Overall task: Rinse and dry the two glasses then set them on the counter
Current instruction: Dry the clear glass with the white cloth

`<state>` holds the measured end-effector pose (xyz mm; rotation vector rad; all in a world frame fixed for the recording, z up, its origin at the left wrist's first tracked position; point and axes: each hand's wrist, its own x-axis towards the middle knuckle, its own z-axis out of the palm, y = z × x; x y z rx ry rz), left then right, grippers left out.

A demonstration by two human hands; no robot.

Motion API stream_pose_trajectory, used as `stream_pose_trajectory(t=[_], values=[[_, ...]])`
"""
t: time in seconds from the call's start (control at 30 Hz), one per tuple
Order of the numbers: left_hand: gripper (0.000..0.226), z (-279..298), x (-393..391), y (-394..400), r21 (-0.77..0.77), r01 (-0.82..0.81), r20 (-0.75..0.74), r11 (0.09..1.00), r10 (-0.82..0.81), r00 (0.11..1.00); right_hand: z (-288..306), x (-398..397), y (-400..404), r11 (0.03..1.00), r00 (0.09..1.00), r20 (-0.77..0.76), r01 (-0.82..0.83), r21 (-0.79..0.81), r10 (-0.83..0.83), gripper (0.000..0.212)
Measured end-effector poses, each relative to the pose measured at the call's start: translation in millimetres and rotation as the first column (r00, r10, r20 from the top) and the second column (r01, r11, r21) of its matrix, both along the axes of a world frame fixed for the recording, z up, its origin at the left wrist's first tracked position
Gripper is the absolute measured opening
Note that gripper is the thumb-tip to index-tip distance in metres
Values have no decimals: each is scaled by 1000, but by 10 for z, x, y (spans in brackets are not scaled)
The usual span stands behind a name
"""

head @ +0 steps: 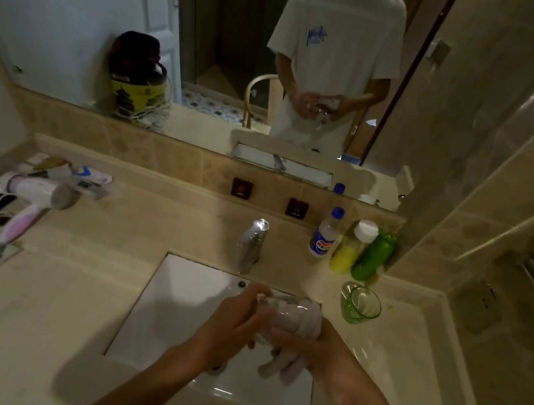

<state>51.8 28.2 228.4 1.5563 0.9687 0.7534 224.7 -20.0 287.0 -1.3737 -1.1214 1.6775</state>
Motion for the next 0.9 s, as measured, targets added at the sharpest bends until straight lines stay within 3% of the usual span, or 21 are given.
stream_pose_trajectory(t=[0.03,0.1,0.13,0.2,0.27,0.3,0.37,0.43,0.5,0.53,0.57,0.6,0.63,0.67,0.73,0.8,0.87,0.9], values=[[29,74,31,6,-222,-14,92,975,35,995,-41,-15,-3,999,995,100,13,36,-16,28],[50,198,52,14,-645,38,206,763,126,970,-128,-24,-18,992,954,300,-18,125,-21,30],[49,196,36,23,-739,45,216,672,173,961,-148,-29,-35,984,927,376,-56,167,-11,33],[41,177,23,20,-780,26,198,625,208,958,-164,-39,-63,973,893,449,-100,207,-4,37],[38,147,50,14,-717,-38,152,697,209,966,-138,-41,-71,981,902,433,-84,172,1,36],[35,136,68,7,-610,-87,109,788,192,975,-112,-40,-66,989,929,371,-59,133,6,34],[26,61,68,-15,-209,-96,-6,973,97,995,-56,-41,-80,1000,993,119,-3,23,0,29],[25,2,43,-42,110,-6,-94,994,16,995,-6,-30,-118,998,990,-139,29,-56,-36,30],[28,36,40,-52,126,20,-79,992,-10,997,15,-20,-148,996,982,-174,64,-65,-74,31],[29,92,46,-58,7,-6,-21,1000,6,1000,7,-29,-150,996,990,-109,81,-35,-85,28],[35,139,51,-54,-209,-35,68,977,50,996,-19,-40,-150,996,996,8,84,18,-84,24],[44,187,46,-50,-473,-31,144,880,112,983,-37,-62,-151,995,988,134,67,77,-76,20],[50,202,21,-43,-685,1,186,729,174,967,-60,-82,-155,989,970,231,51,136,-82,18],[52,200,-5,-32,-794,36,214,607,224,951,-67,-106,-167,982,954,285,44,184,-96,21],[50,225,-3,-29,-852,34,215,523,290,932,-93,-139,-185,968,936,333,28,248,-112,32],[41,227,46,-31,-776,-43,160,629,262,952,-67,-145,-174,969,923,370,11,246,-105,31],[30,194,86,-51,-451,-146,76,880,201,977,-26,-149,-149,987,963,259,30,158,-70,32],[25,157,87,-74,-227,-152,61,962,170,984,-5,-141,-141,994,990,119,59,94,-70,36]])
